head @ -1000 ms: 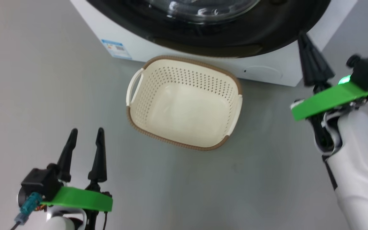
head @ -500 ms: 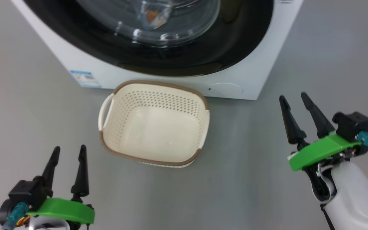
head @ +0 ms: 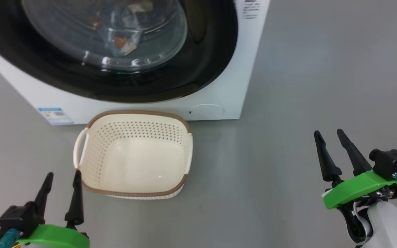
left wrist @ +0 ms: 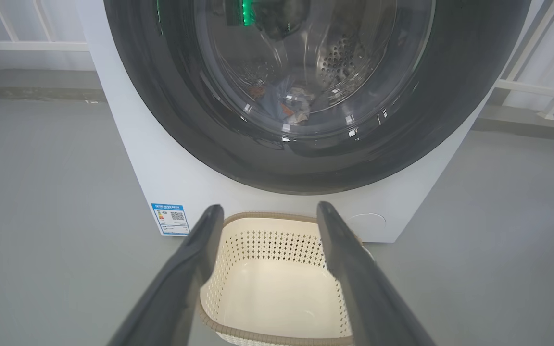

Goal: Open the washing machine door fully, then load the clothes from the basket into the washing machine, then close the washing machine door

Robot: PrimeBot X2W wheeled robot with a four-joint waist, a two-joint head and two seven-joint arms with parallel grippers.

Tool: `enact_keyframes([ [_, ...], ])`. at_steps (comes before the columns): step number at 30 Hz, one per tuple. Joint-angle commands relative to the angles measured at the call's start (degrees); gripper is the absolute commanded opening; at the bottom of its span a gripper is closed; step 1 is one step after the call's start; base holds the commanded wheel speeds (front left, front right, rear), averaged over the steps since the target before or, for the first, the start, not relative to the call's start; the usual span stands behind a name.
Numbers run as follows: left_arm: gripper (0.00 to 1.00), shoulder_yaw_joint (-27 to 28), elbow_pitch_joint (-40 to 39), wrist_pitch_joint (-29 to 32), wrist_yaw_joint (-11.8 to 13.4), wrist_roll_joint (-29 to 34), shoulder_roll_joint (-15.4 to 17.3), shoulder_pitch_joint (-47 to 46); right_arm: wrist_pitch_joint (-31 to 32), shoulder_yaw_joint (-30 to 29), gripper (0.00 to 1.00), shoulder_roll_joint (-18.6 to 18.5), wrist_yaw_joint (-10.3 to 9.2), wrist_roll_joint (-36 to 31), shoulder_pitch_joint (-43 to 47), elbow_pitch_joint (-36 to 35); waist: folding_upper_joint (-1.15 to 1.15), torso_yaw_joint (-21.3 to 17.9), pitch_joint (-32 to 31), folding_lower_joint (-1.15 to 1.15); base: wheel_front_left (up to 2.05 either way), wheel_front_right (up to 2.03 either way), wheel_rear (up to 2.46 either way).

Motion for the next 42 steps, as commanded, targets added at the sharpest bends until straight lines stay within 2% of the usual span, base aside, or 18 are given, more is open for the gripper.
enact_keyframes([
  [1,1.00,2.4,-1.1,-0.4,-0.1,0.0,1.6,-0.2,-0.3,0.8,1.00,-0.2,0.08,0.5,1.0,-1.6,0.00,-1.6,-0.9,0.00,0.00,0.00,0.00],
  [15,1.00,4.0,-0.9,-0.4,-0.1,0.3,1.9,2.0,-0.3,-2.8,1.00,-0.3,0.08,0.0,5.4,-3.2,0.00,-5.0,-2.3,0.00,0.00,0.00,0.00],
  [42,1.00,5.0,-0.4,-0.4,-0.1,-0.5,1.5,3.1,-0.3,-3.6,1.00,0.7,0.08,-0.3,7.4,-3.9,0.00,-6.1,-3.4,0.00,0.00,0.00,0.00],
])
